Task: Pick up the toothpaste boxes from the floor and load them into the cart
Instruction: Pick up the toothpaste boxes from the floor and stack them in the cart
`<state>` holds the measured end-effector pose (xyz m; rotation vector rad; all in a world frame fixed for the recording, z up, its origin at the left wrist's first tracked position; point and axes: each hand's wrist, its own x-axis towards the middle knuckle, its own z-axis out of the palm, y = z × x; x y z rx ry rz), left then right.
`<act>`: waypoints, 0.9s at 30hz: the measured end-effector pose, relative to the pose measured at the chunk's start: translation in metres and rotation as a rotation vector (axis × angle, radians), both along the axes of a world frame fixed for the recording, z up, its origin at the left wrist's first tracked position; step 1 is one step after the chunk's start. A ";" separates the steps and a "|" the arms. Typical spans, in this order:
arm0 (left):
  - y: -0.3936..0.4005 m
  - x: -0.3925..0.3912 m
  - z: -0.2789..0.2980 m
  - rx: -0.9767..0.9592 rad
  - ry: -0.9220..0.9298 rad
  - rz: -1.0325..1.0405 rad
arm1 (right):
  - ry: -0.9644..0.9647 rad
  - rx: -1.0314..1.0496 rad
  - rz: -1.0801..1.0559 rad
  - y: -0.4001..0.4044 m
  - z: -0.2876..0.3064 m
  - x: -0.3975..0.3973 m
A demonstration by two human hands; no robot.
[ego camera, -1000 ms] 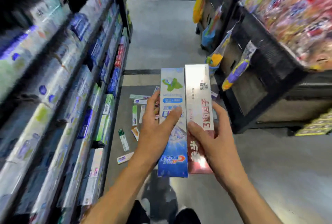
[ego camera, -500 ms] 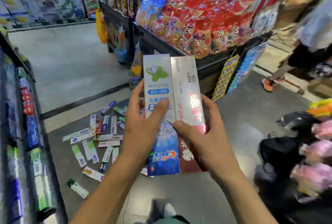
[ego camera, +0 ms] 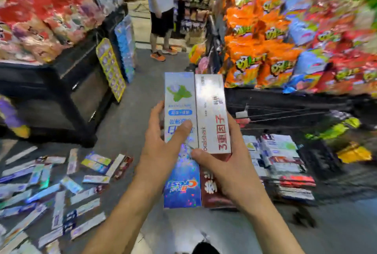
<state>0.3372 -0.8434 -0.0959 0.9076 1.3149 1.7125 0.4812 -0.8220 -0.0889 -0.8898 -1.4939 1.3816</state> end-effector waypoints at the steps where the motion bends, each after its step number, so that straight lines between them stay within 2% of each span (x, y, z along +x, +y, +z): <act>1: 0.009 0.023 -0.001 -0.006 0.004 -0.060 | -0.007 0.002 -0.049 0.003 -0.001 0.024; 8: 0.076 0.196 -0.015 -0.007 -0.009 -0.351 | -0.016 -0.037 -0.300 0.030 -0.011 0.198; 15: 0.123 0.347 -0.028 -0.028 0.004 -0.483 | -0.009 -0.082 -0.461 0.057 -0.020 0.344; 20: 0.156 0.413 -0.036 -0.053 0.052 -0.586 | 0.007 -0.130 -0.559 0.076 -0.031 0.407; 27: 0.211 0.465 -0.067 -0.177 -0.007 -0.640 | -0.047 -0.161 -0.675 0.114 -0.051 0.469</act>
